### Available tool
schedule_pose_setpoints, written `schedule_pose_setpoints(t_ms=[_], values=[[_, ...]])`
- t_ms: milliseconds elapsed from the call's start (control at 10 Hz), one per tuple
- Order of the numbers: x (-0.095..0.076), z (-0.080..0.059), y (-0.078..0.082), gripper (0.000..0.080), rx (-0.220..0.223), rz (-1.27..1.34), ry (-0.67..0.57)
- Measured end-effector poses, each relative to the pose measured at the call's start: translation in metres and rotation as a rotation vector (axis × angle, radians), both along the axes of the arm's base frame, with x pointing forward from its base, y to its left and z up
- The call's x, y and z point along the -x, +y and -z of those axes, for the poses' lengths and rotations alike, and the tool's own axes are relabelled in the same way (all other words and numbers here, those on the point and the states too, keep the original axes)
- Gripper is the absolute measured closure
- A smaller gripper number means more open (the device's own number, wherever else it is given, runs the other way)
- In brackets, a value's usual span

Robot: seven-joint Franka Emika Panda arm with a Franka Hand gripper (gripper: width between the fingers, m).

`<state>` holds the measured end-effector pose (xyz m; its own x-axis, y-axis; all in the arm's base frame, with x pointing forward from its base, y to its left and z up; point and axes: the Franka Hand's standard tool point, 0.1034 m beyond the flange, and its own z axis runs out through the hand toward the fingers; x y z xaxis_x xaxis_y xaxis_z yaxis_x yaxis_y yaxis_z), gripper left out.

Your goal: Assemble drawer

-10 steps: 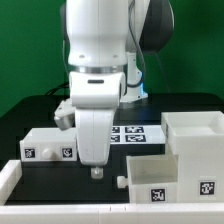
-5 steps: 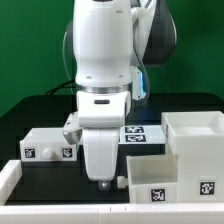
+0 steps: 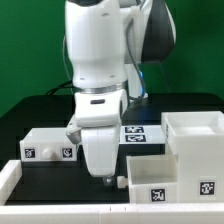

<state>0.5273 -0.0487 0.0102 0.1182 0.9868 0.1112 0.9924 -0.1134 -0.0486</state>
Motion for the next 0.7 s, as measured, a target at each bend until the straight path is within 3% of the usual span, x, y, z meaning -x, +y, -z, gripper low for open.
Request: schedule_pose_setpoints(t_ms=[300,700], values=[[-0.002,-0.004,-0.002,0.0151,-0.059,0.022,-0.015],[-0.017,-0.009,0.013,0.0151,-0.063,0.047,-0.025]])
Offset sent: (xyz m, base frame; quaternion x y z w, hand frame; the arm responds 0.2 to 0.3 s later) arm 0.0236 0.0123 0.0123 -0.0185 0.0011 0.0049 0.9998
